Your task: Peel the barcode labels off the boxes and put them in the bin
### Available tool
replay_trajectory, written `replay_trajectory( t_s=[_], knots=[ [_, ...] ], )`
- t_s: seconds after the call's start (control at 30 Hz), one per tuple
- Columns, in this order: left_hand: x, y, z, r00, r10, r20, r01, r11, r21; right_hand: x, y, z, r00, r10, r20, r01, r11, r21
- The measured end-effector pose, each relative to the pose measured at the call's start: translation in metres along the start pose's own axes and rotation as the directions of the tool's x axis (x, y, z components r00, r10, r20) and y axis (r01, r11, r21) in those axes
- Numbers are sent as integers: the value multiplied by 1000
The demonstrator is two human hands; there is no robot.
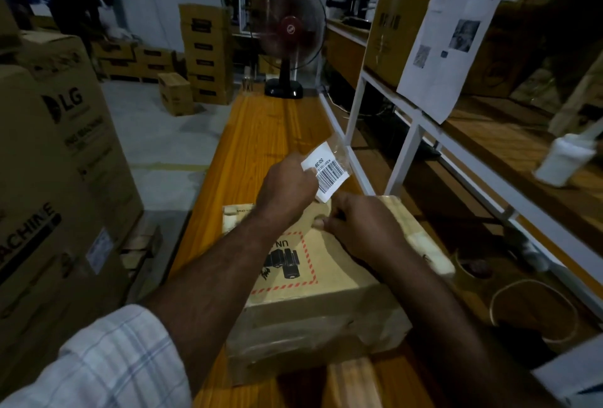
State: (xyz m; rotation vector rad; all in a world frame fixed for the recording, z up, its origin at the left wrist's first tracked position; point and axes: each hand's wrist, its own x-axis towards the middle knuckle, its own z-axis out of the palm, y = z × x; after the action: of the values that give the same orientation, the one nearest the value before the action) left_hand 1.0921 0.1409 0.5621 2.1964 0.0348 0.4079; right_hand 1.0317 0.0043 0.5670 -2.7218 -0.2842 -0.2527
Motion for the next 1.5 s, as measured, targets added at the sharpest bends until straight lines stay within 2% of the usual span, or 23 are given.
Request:
replay_trajectory(
  t_s=[0.2, 0.33, 0.47, 0.7, 0.77, 0.83, 0.87, 0.93, 1.0, 1.07, 1.17, 1.23, 1.33, 1.5],
  knots=[
    [1, -2, 4, 1000, 13, 11, -12, 1000, -20, -52, 26, -25, 994, 56, 97, -55, 998, -6],
    [-1, -1, 3, 999, 21, 36, -20, 999, -37, -9, 23, -17, 995, 95, -24, -96, 995, -42],
    [2, -2, 2, 1000, 16, 16, -16, 999, -28, 16, 13, -14, 994, 105, -40, -109, 990, -91],
    [3, -3, 4, 999, -3, 47, 5, 999, -49, -74, 9, -26, 997, 54, 60, -56, 998, 36],
    [3, 3, 0, 995, -58, 82, 74, 974, -212, -78, 16, -30, 995, 72, 64, -78, 994, 81],
    [-1, 15, -18, 983, -142, 113, 180, 852, -491, -73, 23, -34, 995, 98, 29, -100, 990, 101],
    [-7, 19, -32, 979, -173, 111, 206, 794, -572, -69, 26, -37, 993, 120, -8, -119, 990, 76],
    [-31, 20, -67, 977, -194, 86, 206, 777, -595, -63, 36, -40, 973, 223, -61, -225, 974, -29],
    [-63, 8, -95, 981, -190, 49, 183, 795, -579, -59, 48, -38, 925, 376, -48, -379, 922, -76],
    [-88, -11, -106, 974, -227, 21, 200, 805, -559, -56, 53, -32, 896, 443, -19, -442, 896, 31],
    [-105, -33, -97, 951, -302, 65, 286, 783, -552, -50, 44, -26, 897, 440, 41, -431, 849, 305],
    [-103, -36, -93, 947, -316, 52, 292, 785, -546, -47, 40, -23, 905, 424, 27, -406, 846, 346],
    [-92, -38, -103, 955, -293, -46, 218, 797, -563, -47, 35, -16, 915, 389, -104, -336, 880, 336],
    [-79, -47, -123, 975, -127, -185, -3, 818, -576, -55, 27, 0, 894, 389, -225, -202, 795, 572]
  ],
)
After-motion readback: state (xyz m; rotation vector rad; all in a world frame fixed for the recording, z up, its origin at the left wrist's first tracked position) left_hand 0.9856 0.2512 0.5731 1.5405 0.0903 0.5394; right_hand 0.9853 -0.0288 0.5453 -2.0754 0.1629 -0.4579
